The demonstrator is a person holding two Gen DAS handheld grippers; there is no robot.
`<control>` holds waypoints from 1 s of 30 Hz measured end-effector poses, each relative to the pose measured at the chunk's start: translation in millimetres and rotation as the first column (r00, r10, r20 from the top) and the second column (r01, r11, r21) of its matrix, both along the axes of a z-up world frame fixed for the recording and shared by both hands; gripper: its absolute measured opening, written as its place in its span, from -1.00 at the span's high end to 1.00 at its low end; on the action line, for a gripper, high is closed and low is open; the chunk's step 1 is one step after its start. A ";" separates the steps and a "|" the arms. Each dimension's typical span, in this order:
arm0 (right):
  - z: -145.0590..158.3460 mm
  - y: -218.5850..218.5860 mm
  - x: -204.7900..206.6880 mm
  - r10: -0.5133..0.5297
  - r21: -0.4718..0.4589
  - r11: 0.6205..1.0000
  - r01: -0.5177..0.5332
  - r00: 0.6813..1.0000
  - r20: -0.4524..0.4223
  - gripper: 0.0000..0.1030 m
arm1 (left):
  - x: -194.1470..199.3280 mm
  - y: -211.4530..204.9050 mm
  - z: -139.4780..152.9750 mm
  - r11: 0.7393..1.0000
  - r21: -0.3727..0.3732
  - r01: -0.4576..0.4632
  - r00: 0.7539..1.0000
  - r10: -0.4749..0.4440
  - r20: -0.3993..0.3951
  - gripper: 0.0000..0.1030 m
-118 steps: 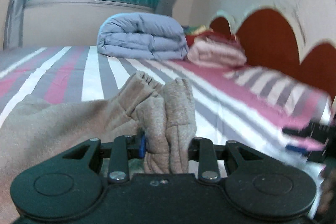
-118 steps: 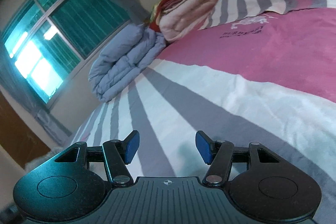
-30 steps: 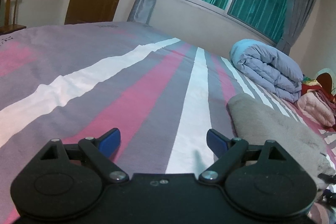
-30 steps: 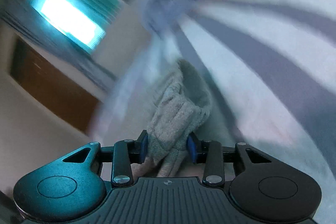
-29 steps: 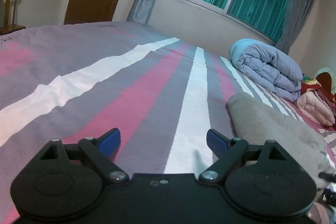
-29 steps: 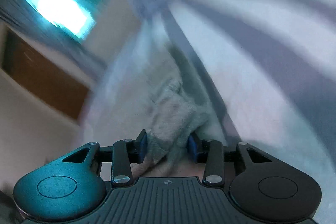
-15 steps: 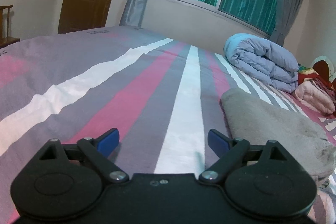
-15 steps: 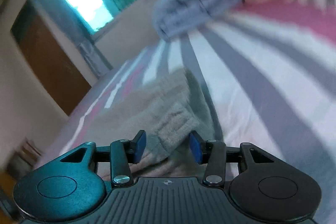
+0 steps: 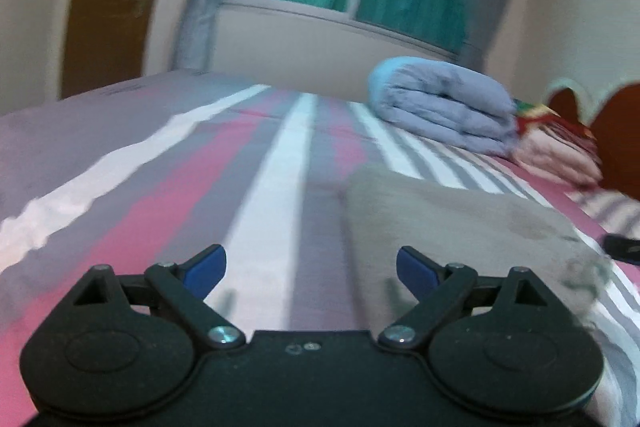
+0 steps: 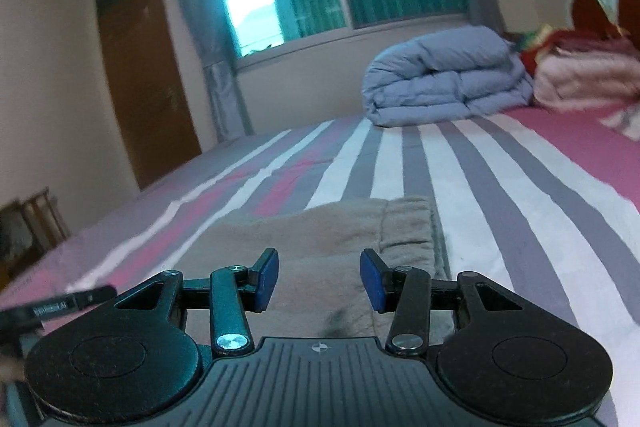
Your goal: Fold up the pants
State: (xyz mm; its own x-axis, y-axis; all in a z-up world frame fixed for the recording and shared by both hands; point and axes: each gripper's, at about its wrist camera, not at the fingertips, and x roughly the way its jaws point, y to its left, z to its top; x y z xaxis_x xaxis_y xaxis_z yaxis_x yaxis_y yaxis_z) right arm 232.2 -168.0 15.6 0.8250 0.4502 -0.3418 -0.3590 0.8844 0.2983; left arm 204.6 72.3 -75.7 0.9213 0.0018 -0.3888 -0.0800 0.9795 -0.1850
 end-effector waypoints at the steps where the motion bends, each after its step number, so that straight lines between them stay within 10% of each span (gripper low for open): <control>1: -6.4 4.0 2.8 0.012 -0.027 1.000 -0.012 1.000 -0.007 0.12 | 1.9 -8.7 -0.2 0.999 0.024 0.035 0.999 -0.035 -0.002 -0.69; 5: -39.5 9.3 20.9 -0.003 -0.150 0.989 -0.018 0.991 -0.135 0.12 | 27.1 -25.8 -20.5 0.991 0.041 0.128 0.974 -0.118 -0.192 -0.83; 12: -26.9 -6.7 6.6 0.026 -0.107 0.994 -0.030 0.999 -0.039 0.11 | 7.2 6.0 -9.4 0.997 -0.070 0.044 0.997 -0.049 -0.062 -0.74; 18: -44.2 -8.6 30.9 -0.002 -0.172 0.985 -0.025 0.988 -0.153 0.09 | 26.2 7.9 -16.6 0.996 -0.060 0.072 0.984 -0.081 -0.160 -0.79; 26: -10.5 -18.1 45.4 0.003 -0.092 0.996 -0.004 1.000 -0.008 0.09 | 77.4 10.9 0.7 0.995 -0.039 0.093 0.987 -0.097 -0.126 -0.76; 30: -32.9 0.0 91.7 0.012 -0.224 0.973 -0.049 0.987 -0.163 0.09 | 112.8 6.5 -12.5 0.992 0.003 0.128 0.954 -0.123 -0.272 -0.77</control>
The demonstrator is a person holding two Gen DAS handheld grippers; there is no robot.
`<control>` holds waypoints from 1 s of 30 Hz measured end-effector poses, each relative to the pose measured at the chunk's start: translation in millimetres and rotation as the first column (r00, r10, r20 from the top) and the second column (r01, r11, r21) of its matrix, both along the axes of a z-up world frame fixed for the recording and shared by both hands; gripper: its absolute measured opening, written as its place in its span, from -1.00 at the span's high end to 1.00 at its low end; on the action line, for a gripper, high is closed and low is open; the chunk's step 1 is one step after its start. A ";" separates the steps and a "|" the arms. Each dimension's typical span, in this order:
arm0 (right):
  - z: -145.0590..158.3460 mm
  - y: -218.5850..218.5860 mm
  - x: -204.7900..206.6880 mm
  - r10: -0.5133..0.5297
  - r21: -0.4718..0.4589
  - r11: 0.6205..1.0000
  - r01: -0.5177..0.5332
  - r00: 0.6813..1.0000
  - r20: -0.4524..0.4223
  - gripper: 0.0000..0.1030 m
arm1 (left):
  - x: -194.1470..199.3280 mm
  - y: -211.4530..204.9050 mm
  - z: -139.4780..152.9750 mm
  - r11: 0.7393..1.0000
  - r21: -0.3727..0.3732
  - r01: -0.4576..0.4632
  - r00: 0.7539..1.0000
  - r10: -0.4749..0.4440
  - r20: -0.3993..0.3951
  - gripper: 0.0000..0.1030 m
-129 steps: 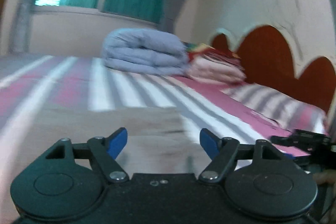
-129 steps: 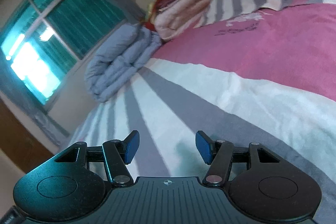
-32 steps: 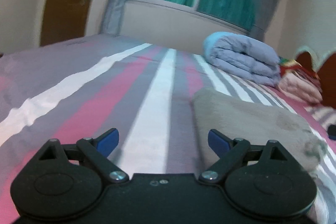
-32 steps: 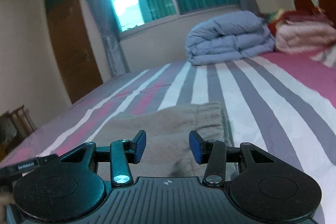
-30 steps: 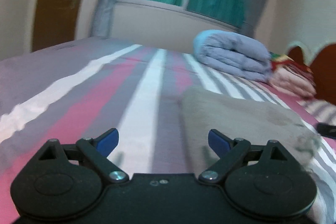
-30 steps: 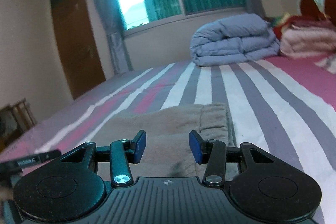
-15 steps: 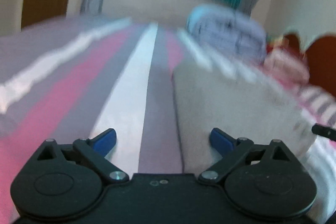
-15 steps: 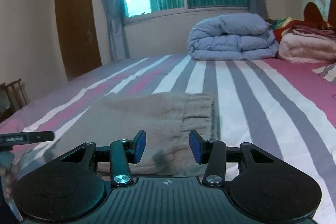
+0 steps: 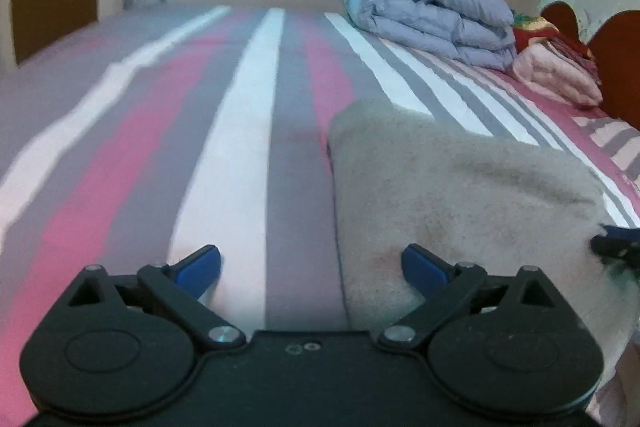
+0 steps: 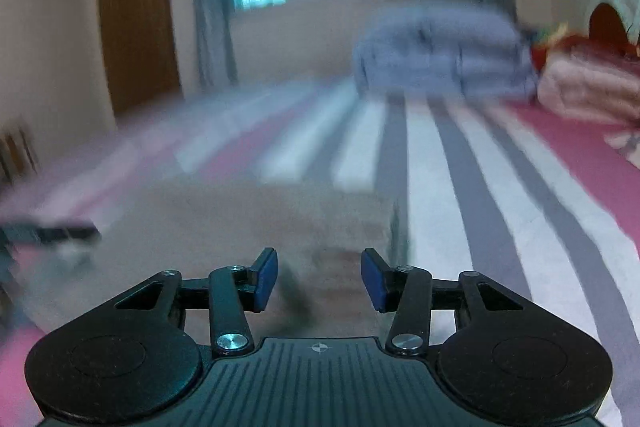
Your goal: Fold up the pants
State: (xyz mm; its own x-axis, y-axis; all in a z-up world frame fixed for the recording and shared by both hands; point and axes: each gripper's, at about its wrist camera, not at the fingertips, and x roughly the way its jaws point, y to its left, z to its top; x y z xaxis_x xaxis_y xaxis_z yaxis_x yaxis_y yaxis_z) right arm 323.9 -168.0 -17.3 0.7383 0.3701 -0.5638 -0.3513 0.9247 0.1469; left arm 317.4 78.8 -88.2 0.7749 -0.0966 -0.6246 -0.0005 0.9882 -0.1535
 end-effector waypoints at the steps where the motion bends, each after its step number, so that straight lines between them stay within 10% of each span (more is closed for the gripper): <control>1: -7.2 2.3 6.9 0.006 -0.020 1.000 -0.007 0.999 -0.038 0.09 | 1.1 2.6 3.5 1.000 -0.005 0.000 1.000 0.000 0.018 -0.73; 5: 15.9 -7.3 4.4 0.017 0.050 0.999 -0.022 0.997 0.082 0.09 | 16.0 9.6 25.0 1.000 -0.005 0.029 0.994 -0.029 0.106 -0.68; 12: 17.6 21.6 55.2 0.033 -0.013 0.999 -0.033 0.997 0.067 0.09 | 81.3 -8.5 6.0 0.994 0.085 0.076 0.997 -0.075 -0.007 -0.80; 19: 17.8 15.2 57.1 0.030 0.033 0.999 -0.034 0.992 0.122 0.09 | 72.1 -12.8 16.8 0.992 -0.016 0.127 0.990 -0.126 0.063 -0.69; 25: -11.5 51.5 73.2 0.088 -0.166 0.983 -0.080 0.995 0.045 0.09 | 85.0 -27.0 -6.6 0.988 -0.007 0.155 0.986 -0.155 -0.057 -0.82; 30: 12.8 21.8 43.4 0.040 0.000 0.999 -0.040 0.994 0.098 0.08 | 46.0 -16.8 10.3 0.988 0.042 0.149 0.989 -0.148 -0.020 -0.80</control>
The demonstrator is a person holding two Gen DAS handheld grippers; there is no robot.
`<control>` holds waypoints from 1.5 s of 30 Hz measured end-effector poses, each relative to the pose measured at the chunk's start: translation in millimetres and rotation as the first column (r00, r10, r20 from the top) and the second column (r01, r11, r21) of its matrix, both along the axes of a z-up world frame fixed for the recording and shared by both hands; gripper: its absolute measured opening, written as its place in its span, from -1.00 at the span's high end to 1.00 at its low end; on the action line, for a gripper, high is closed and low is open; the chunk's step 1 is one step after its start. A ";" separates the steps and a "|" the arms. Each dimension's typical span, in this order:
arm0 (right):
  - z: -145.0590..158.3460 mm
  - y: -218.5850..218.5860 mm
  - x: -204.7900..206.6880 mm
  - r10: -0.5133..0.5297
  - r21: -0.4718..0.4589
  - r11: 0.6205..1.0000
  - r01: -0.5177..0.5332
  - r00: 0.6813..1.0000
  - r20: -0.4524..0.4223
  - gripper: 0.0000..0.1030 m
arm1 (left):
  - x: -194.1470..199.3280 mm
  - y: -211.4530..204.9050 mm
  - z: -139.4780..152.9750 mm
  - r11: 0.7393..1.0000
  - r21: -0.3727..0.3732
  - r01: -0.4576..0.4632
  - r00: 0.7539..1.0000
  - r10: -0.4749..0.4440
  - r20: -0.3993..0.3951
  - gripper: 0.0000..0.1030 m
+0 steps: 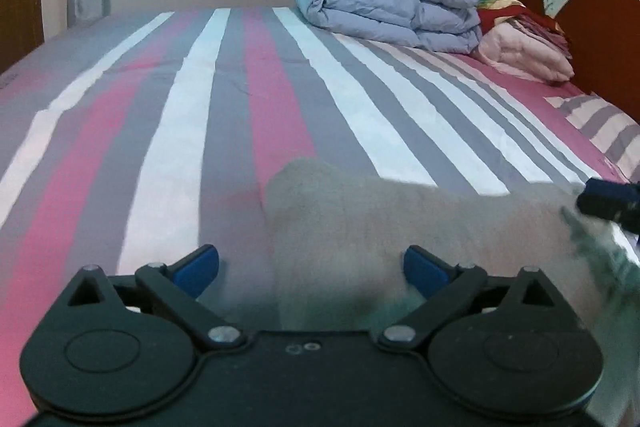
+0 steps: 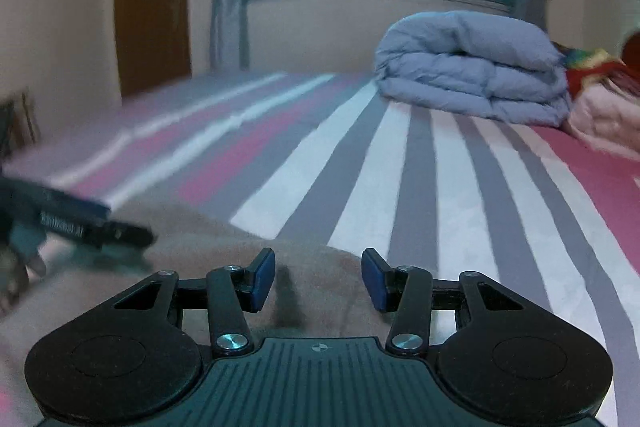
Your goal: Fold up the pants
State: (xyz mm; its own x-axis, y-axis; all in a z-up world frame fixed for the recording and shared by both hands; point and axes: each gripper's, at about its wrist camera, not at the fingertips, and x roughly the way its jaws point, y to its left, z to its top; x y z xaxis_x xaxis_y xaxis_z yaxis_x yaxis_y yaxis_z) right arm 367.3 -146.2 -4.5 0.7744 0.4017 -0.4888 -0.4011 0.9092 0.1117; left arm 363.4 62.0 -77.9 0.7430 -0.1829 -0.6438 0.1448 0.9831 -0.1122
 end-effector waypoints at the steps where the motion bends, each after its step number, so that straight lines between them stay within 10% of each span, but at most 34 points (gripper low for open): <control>1: 2.1 -8.8 -8.6 -0.022 0.023 1.000 0.022 1.000 0.005 0.08 | -7.6 0.2 1.6 1.000 0.002 -0.001 1.000 0.001 0.004 -0.80; 6: 4.8 -49.4 -43.3 -0.068 0.121 0.990 0.073 0.997 -0.046 0.07 | -29.9 3.1 4.4 1.000 -0.016 -0.002 1.000 0.002 -0.001 -0.80; 9: 1.1 -72.0 -55.9 -0.090 0.181 0.977 0.109 0.990 -0.113 -0.42 | -40.7 5.3 3.7 0.999 -0.037 -0.006 1.000 0.005 -0.012 -0.80; 14: -1.2 -99.0 -62.7 -0.070 0.294 0.946 0.135 0.972 -0.223 -0.49 | -44.4 15.1 -3.3 0.990 -0.139 0.005 0.998 -0.013 -0.059 -0.66; 24: -41.7 -162.3 -44.7 0.037 0.627 0.721 0.297 0.886 -0.462 -0.49 | -28.2 49.2 -24.0 0.923 -0.385 0.010 0.987 -0.071 -0.145 -0.59; 30: -40.1 -158.1 -44.9 0.107 0.621 0.742 0.252 0.870 -0.481 -0.49 | -33.3 46.0 -23.6 0.914 -0.404 0.029 0.982 -0.101 -0.159 -0.50; 33: -17.1 -160.5 -60.9 0.031 0.600 0.765 0.233 0.918 -0.396 -0.49 | -63.1 44.3 -10.5 0.959 -0.283 0.030 0.995 -0.056 -0.085 -0.45; 38: -6.7 -135.0 -84.8 -0.028 0.348 0.923 0.165 0.930 -0.367 -0.50 | -75.0 36.1 -18.6 0.979 -0.201 -0.027 0.996 0.009 -0.087 -0.54; 45: 20.3 -149.6 -124.2 -0.049 0.448 0.878 0.170 0.962 -0.268 -0.50 | -121.5 43.8 -9.1 0.967 -0.254 -0.030 0.998 0.016 -0.056 -0.47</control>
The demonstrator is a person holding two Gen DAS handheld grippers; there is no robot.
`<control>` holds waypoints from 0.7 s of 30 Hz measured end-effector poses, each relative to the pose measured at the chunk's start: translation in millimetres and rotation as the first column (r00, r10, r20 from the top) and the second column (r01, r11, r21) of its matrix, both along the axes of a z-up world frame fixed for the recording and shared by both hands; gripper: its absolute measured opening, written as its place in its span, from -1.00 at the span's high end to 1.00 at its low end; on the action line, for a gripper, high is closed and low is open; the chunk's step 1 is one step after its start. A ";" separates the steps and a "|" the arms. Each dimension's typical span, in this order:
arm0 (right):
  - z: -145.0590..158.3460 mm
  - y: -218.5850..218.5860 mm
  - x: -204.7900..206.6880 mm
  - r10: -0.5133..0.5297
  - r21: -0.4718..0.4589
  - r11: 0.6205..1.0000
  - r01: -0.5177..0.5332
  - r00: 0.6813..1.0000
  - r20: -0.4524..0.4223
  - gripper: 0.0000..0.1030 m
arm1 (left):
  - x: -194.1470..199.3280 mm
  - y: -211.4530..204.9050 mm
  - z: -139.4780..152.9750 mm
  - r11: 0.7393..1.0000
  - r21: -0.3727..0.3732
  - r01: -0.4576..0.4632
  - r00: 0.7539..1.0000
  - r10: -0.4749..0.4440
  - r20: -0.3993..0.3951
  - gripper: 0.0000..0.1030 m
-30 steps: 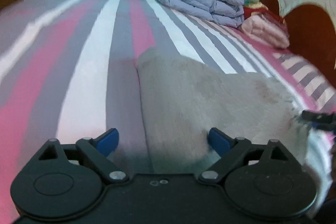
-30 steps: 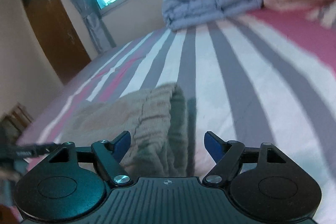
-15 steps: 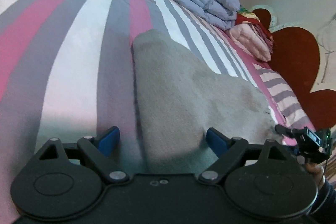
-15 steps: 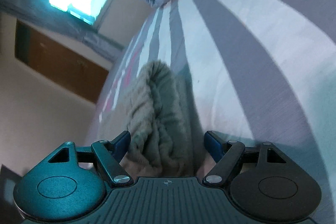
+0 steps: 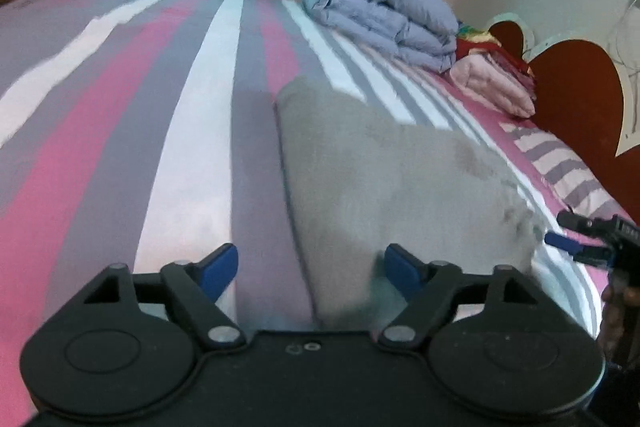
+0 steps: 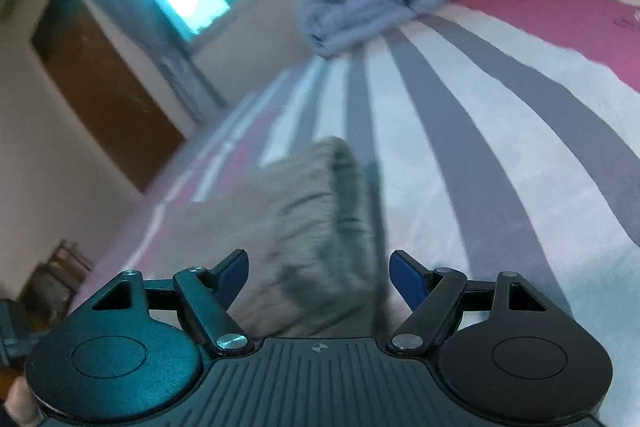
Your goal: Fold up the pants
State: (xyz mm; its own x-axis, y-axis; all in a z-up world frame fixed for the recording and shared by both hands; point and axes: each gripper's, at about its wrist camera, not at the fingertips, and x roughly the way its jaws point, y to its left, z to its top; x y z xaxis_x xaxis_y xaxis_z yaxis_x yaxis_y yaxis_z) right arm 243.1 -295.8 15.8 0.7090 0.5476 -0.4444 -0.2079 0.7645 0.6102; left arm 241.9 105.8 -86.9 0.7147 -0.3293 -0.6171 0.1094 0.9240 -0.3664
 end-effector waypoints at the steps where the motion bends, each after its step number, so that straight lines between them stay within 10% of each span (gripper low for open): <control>1: 0.2 2.5 -3.5 0.019 -0.002 1.000 -0.019 1.000 0.004 -0.50 | 0.1 2.6 -7.5 1.000 -0.013 -0.005 1.000 0.004 -0.014 -0.48; 5: -28.3 19.7 9.1 0.081 -0.052 0.994 -0.092 0.980 -0.179 -0.50 | 4.8 10.1 0.6 0.996 -0.085 -0.035 0.999 0.033 -0.018 -0.42; 9: -18.3 -9.5 3.0 0.024 0.149 0.989 -0.005 0.992 -0.125 -0.50 | 17.2 7.8 10.5 0.999 -0.050 -0.009 1.000 0.009 -0.001 -0.42; 21: -33.9 -7.5 48.2 0.075 0.239 0.971 -0.021 0.973 -0.220 -0.50 | 53.4 2.9 -5.9 0.995 -0.087 0.050 0.997 -0.055 -0.055 -0.40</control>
State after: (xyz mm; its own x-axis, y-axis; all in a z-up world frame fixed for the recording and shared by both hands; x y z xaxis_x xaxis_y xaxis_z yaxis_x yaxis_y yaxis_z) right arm 291.3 -303.3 -18.1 0.5754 0.6859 -0.4455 -0.0771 0.5878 0.8053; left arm 295.3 108.7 -92.8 0.6591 -0.4187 -0.6247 0.1335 0.8826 -0.4508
